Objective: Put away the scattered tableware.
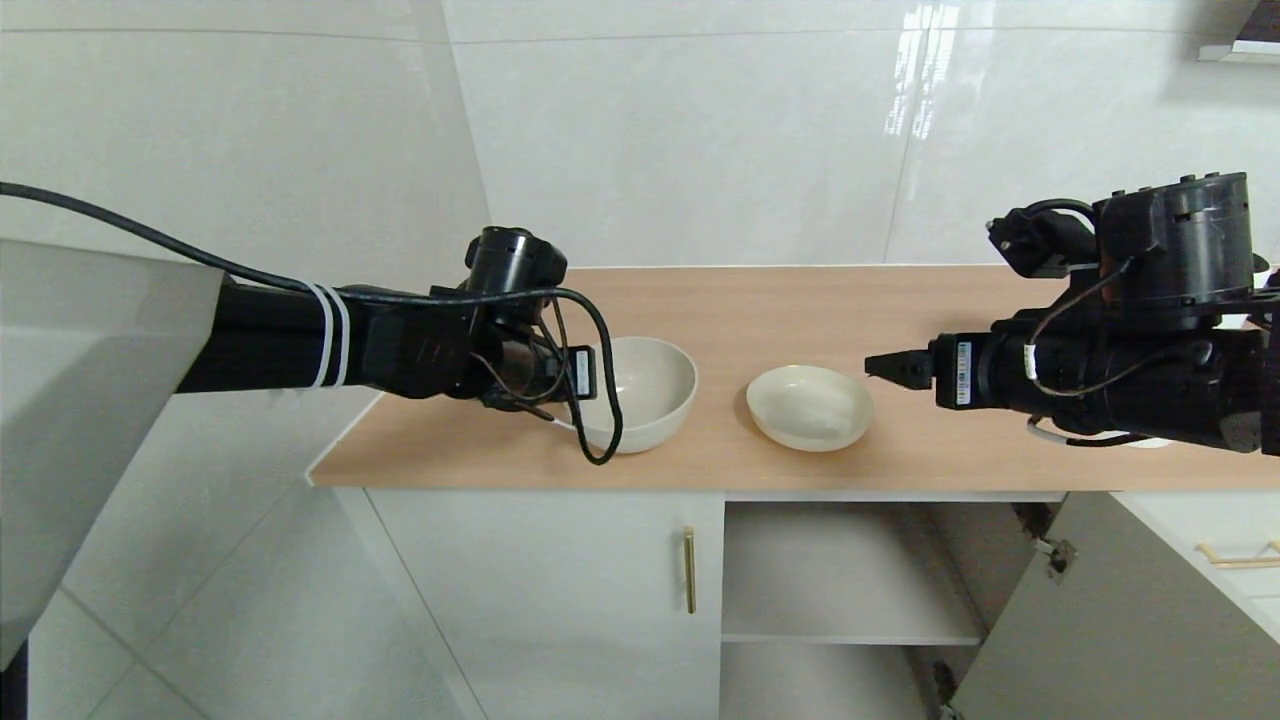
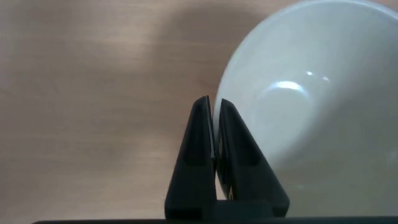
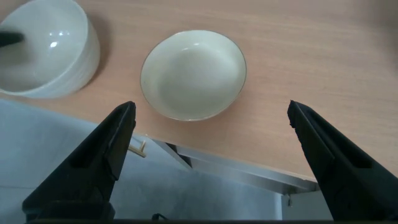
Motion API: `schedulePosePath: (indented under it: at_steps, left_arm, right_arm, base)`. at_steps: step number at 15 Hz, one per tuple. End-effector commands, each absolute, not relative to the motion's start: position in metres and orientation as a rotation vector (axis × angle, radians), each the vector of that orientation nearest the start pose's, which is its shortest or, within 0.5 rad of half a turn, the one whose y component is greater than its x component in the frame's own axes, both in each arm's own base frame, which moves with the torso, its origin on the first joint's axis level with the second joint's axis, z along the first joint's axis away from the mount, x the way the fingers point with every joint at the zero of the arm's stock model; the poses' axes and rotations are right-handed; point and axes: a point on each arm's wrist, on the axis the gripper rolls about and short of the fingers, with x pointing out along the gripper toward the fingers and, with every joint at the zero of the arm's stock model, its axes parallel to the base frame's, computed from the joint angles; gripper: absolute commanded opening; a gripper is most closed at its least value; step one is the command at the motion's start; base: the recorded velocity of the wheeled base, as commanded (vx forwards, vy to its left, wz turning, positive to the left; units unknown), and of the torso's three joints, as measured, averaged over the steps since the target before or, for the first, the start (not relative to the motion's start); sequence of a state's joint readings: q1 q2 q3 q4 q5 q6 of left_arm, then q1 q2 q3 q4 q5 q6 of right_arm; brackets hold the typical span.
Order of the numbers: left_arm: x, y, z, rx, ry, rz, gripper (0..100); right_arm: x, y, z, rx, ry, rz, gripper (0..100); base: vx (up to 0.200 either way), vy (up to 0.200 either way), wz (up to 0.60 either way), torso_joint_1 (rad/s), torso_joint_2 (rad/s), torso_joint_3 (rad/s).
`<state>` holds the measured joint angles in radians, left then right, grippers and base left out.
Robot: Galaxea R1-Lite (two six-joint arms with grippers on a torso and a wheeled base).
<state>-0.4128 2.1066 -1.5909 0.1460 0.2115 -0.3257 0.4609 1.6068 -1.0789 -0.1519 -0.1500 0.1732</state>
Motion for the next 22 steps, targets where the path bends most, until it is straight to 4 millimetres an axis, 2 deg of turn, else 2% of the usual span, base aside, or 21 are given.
schedulePosePath:
  at_steps: [1, 3, 4, 5, 7, 9, 11, 15, 17, 19, 20, 22]
  left_arm:
    - [0.386, -0.164, 0.184, -0.135, 0.632, -0.089, 0]
    - [0.367, -0.155, 0.215, -0.239, 0.579, -0.079, 0]
    - [0.361, -0.153, 0.22, -0.251, 0.574, -0.081, 0]
    - [0.346, -0.147, 0.229, -0.259, 0.568, -0.095, 0]
    - [0.312, -0.14, 0.244, -0.271, 0.566, -0.161, 0]
    - [0.294, -0.143, 0.251, -0.259, 0.56, -0.201, 0]
    - [0.286, -0.149, 0.255, -0.253, 0.552, -0.233, 0]
    - [0.285, -0.151, 0.254, -0.25, 0.554, -0.239, 0]
    - [0.285, -0.151, 0.256, -0.252, 0.55, -0.24, 0]
    - [0.284, -0.151, 0.256, -0.251, 0.548, -0.24, 0]
    - [0.284, -0.151, 0.256, -0.252, 0.549, -0.24, 0]
    - [0.283, -0.149, 0.258, -0.255, 0.542, -0.238, 0]
  right_arm:
    - [0.267, 0.129, 0.239, 0.056, 0.388, 0.276, 100]
    - [0.272, 0.132, 0.24, 0.036, 0.482, 0.257, 100]
    - [0.273, 0.133, 0.241, 0.039, 0.508, 0.251, 100]
    - [0.278, 0.135, 0.24, 0.058, 0.553, 0.222, 100]
    - [0.296, 0.145, 0.219, 0.034, 0.601, 0.137, 100]
    - [0.32, 0.157, 0.195, 0.026, 0.641, 0.074, 100]
    - [0.341, 0.166, 0.181, 0.058, 0.653, 0.045, 100]
    - [0.36, 0.174, 0.162, 0.058, 0.645, -0.053, 100]
    - [0.371, 0.171, 0.154, 0.062, 0.65, -0.077, 100]
    - [0.375, 0.169, 0.153, 0.075, 0.627, -0.082, 100]
    - [0.377, 0.166, 0.152, 0.08, 0.624, -0.089, 0]
    - [0.38, 0.164, 0.155, 0.104, 0.612, -0.099, 0]
  base:
    - [0.0, 0.0, 0.0, 0.0, 0.0, 0.0]
    - [0.0, 0.0, 0.0, 0.0, 0.0, 0.0]
    - [0.0, 0.0, 0.0, 0.0, 0.0, 0.0]
    - [0.0, 0.0, 0.0, 0.0, 0.0, 0.0]
    - [0.0, 0.0, 0.0, 0.0, 0.0, 0.0]
    - [0.0, 0.0, 0.0, 0.0, 0.0, 0.0]
    - [0.0, 0.0, 0.0, 0.0, 0.0, 0.0]
    - [0.0, 0.0, 0.0, 0.0, 0.0, 0.0]
    - [0.0, 0.0, 0.0, 0.0, 0.0, 0.0]
    - [0.0, 0.0, 0.0, 0.0, 0.0, 0.0]
    - [0.0, 0.0, 0.0, 0.0, 0.0, 0.0]
    - [0.0, 0.0, 0.0, 0.0, 0.0, 0.0]
